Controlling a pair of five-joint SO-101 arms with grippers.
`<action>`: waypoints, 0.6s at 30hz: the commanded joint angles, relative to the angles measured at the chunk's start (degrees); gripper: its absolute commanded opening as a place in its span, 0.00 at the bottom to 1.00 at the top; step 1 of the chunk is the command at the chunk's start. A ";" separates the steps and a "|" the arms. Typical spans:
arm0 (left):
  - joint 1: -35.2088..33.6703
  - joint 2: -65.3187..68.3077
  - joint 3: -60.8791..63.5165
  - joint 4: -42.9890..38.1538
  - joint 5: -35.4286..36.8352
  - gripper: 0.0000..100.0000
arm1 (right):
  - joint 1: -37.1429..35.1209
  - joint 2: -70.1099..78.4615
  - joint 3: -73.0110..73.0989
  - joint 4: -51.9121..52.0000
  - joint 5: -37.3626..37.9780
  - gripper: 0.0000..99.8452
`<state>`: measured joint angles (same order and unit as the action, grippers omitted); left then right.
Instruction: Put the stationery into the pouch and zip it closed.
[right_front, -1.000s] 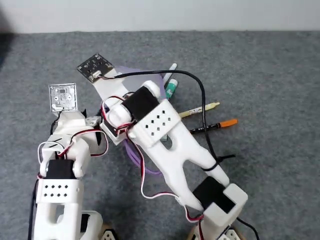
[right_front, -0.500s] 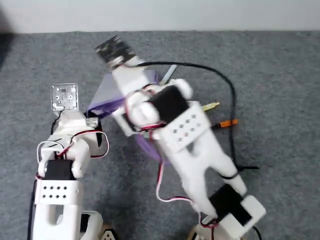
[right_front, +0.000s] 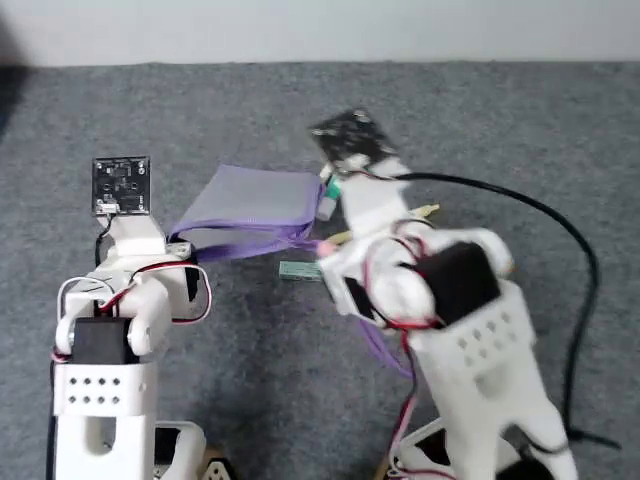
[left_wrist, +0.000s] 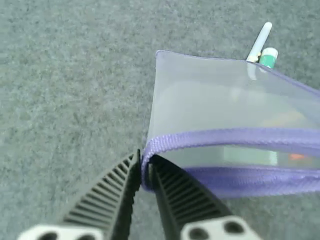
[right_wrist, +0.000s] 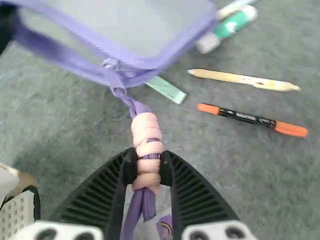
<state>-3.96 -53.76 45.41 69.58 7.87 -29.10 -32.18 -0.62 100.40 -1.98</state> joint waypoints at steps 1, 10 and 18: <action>-0.35 -0.62 -5.93 5.63 0.00 0.01 | 5.41 -6.73 2.90 -0.13 -0.18 0.01; -0.26 -0.62 -10.33 12.48 0.00 0.01 | 6.46 -13.41 7.91 -0.48 -0.35 0.01; -0.26 -0.53 -9.98 12.48 -2.11 0.04 | 6.46 -13.85 8.00 -1.80 -0.44 0.01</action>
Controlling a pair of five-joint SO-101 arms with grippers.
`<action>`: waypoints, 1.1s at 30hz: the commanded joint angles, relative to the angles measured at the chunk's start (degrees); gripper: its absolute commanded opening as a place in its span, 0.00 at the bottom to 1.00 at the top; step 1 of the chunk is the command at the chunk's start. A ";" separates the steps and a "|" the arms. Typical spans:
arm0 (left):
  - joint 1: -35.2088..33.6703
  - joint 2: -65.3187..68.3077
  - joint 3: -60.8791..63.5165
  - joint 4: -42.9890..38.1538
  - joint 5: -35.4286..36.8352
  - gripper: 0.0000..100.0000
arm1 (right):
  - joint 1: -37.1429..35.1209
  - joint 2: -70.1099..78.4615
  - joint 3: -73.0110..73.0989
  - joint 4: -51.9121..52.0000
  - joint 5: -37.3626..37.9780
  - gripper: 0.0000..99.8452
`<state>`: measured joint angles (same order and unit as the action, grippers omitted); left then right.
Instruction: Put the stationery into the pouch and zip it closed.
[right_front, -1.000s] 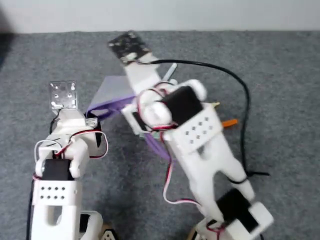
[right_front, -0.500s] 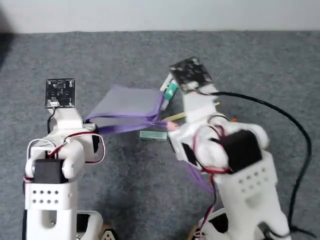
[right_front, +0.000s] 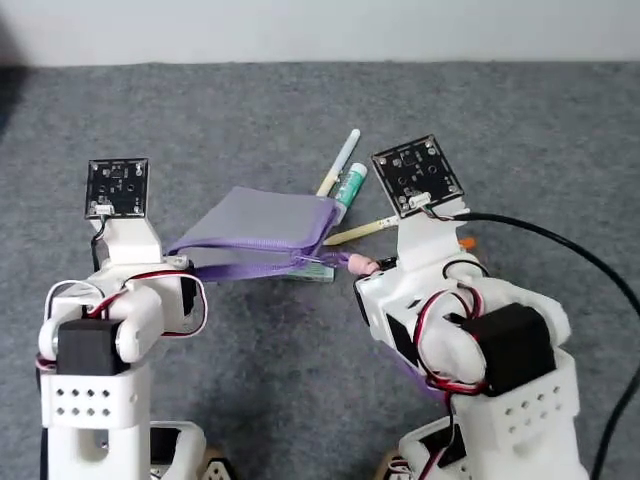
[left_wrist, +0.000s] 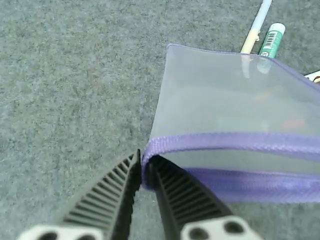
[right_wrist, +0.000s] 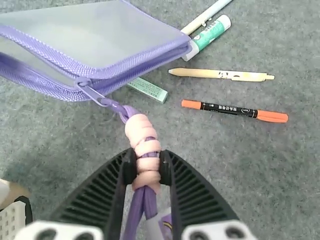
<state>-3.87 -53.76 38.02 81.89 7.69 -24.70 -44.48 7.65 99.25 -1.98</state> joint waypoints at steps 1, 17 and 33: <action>-0.35 -0.53 -2.51 0.26 -2.29 0.07 | 2.07 -1.63 -0.26 -0.57 -0.44 0.01; -0.35 -0.09 0.57 -4.48 1.93 0.26 | 2.07 -1.63 -0.26 0.04 -0.18 0.01; -0.88 -0.62 5.58 -8.53 -4.92 0.01 | 2.24 -1.36 -0.26 -0.57 -0.53 0.01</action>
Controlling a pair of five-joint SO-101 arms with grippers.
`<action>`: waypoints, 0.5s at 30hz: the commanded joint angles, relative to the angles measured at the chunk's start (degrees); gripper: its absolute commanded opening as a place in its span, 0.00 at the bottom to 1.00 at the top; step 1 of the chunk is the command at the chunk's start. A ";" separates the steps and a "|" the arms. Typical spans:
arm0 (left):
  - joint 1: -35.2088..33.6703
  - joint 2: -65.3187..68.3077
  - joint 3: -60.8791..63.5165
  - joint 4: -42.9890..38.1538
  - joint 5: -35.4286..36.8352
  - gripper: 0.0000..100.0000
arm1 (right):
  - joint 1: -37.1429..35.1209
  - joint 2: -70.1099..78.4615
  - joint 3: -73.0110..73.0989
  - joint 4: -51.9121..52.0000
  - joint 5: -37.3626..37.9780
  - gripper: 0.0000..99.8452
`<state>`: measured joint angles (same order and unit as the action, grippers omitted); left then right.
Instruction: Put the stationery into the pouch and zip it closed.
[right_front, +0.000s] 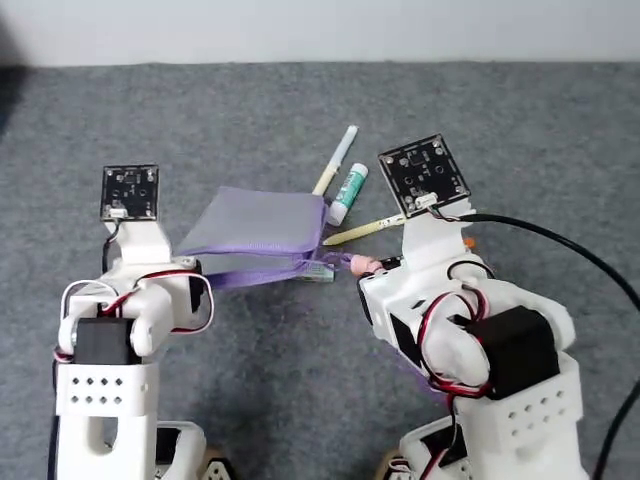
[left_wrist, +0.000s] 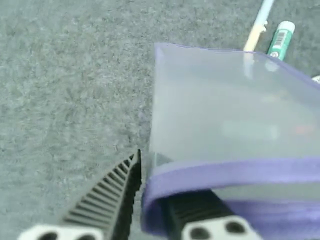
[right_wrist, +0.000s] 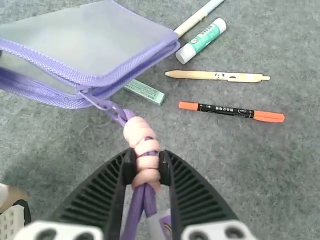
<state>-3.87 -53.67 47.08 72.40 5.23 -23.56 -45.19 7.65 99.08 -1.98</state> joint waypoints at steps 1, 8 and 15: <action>-0.88 -0.70 -5.32 2.37 -2.46 0.01 | 1.19 -0.57 -0.26 -0.40 -0.53 0.01; -0.88 -0.62 -15.87 12.84 -2.11 0.01 | 1.36 -0.92 -0.26 3.21 -0.53 0.14; -0.97 -0.62 -21.67 21.45 1.41 0.01 | 1.36 -3.65 -0.35 3.74 -0.18 0.17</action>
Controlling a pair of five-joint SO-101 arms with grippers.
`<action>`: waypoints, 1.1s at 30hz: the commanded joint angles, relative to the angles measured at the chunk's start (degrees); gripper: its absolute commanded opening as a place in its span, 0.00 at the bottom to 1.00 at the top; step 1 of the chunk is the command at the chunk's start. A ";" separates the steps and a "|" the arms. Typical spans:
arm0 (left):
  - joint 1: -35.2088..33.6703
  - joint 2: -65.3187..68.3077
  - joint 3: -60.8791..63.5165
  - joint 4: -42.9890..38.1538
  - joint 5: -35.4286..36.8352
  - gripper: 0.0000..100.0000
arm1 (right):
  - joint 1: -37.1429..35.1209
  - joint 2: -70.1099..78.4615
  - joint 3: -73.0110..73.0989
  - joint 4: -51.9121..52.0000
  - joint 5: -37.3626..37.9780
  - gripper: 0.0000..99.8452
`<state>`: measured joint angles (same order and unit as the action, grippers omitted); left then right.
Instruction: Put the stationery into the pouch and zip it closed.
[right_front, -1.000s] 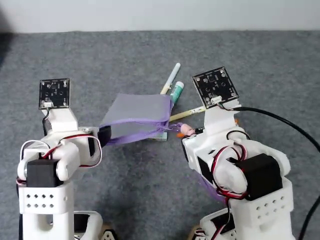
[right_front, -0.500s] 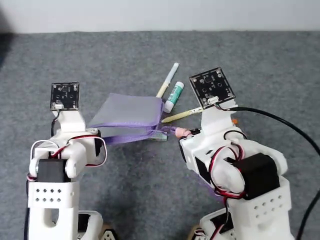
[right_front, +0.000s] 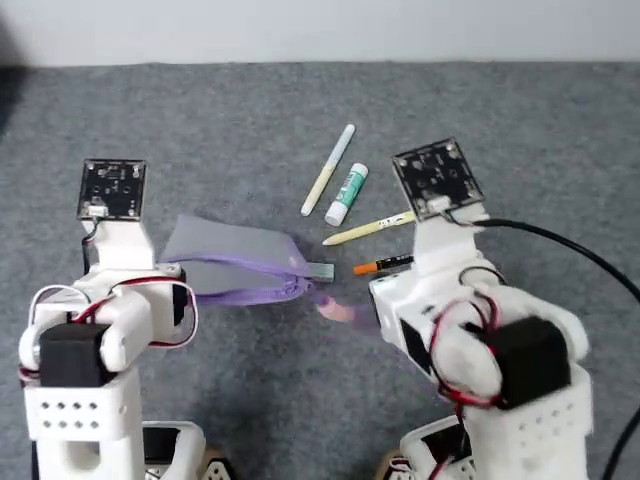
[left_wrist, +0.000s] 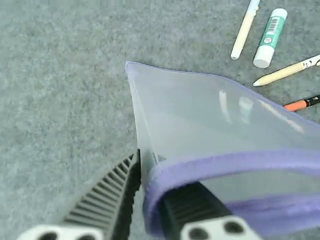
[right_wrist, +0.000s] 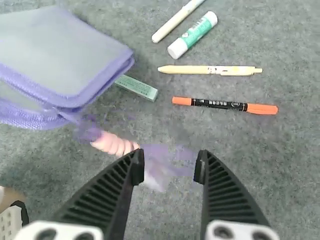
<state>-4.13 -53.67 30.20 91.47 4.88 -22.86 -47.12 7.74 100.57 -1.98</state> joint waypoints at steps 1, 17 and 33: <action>-0.70 -0.62 -5.49 3.08 2.29 0.01 | 0.66 -2.33 -0.35 2.24 -0.09 0.17; -16.62 -0.18 -5.93 5.98 3.16 0.01 | 0.66 11.21 -0.26 -4.09 -0.09 0.17; -16.62 -0.62 -1.89 6.42 1.85 0.01 | -5.23 39.87 -0.62 -20.62 15.82 0.17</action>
<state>-20.48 -53.76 28.53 97.71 7.43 -25.76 -9.05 7.74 83.16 9.54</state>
